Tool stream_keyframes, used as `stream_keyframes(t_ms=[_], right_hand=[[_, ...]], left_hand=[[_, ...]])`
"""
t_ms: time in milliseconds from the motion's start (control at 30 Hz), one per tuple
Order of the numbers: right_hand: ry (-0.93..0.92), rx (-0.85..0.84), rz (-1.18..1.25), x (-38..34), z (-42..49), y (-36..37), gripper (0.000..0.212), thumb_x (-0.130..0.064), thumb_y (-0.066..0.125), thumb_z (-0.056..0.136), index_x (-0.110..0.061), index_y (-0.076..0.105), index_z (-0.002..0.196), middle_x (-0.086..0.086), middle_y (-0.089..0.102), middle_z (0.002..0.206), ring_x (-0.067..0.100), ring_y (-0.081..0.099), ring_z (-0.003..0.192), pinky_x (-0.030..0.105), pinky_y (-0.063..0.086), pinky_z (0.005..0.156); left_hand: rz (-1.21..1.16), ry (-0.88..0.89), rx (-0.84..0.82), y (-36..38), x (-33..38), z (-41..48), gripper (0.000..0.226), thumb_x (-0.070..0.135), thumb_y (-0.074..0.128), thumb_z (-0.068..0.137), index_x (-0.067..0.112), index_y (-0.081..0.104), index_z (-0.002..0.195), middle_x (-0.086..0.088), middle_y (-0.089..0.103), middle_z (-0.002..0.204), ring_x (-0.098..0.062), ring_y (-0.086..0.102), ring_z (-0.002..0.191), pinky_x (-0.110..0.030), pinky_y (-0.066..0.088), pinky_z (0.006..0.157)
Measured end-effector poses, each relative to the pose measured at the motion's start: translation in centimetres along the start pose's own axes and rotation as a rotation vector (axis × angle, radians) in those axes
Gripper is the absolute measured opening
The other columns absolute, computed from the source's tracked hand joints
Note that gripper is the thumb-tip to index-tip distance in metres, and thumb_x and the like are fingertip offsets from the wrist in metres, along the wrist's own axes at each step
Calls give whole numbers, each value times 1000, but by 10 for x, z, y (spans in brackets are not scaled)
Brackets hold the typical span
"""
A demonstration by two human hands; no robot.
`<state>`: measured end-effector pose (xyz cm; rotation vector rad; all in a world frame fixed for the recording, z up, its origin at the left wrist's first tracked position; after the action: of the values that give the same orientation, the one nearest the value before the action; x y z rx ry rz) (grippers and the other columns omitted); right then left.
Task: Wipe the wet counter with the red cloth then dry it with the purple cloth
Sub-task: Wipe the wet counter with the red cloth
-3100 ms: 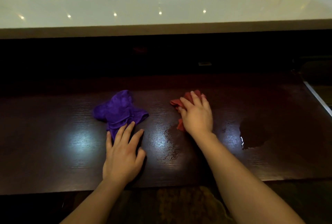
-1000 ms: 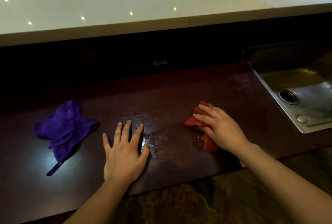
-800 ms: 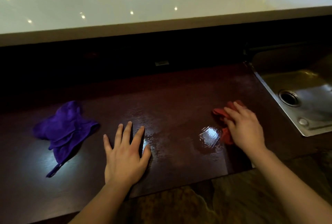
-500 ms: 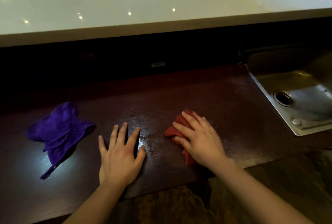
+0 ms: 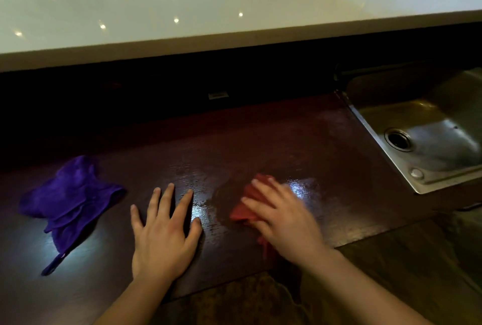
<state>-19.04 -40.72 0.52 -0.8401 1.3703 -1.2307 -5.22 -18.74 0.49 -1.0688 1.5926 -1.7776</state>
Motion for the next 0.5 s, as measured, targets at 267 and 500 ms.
stream_keyframes(t_ms=[267, 500], right_hand=[[480, 109, -9, 36, 31, -17, 45, -45, 52, 96, -33, 52, 139, 5, 34, 158, 35, 25, 144, 45, 23, 119], [349, 93, -44, 66, -25, -18, 45, -48, 48, 94, -40, 50, 138, -1, 38, 156, 30, 31, 144, 48, 25, 118]], left_hand=[[-1, 2, 5, -2, 4, -1, 68, 62, 21, 86, 35, 34, 147, -4, 24, 160, -22, 6, 149, -60, -2, 116], [4, 1, 10, 2, 1, 0, 65, 61, 25, 87, 34, 38, 145, -6, 29, 158, -24, 12, 148, -62, 2, 116]])
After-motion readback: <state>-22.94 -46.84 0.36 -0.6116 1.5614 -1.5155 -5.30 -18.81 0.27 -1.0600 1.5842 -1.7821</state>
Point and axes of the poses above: each hand's wrist, its own z-axis towards the middle knuckle, its own y-axis out of the palm, x = y × z, the point moved 1 cm from there along z, towards the middle knuckle
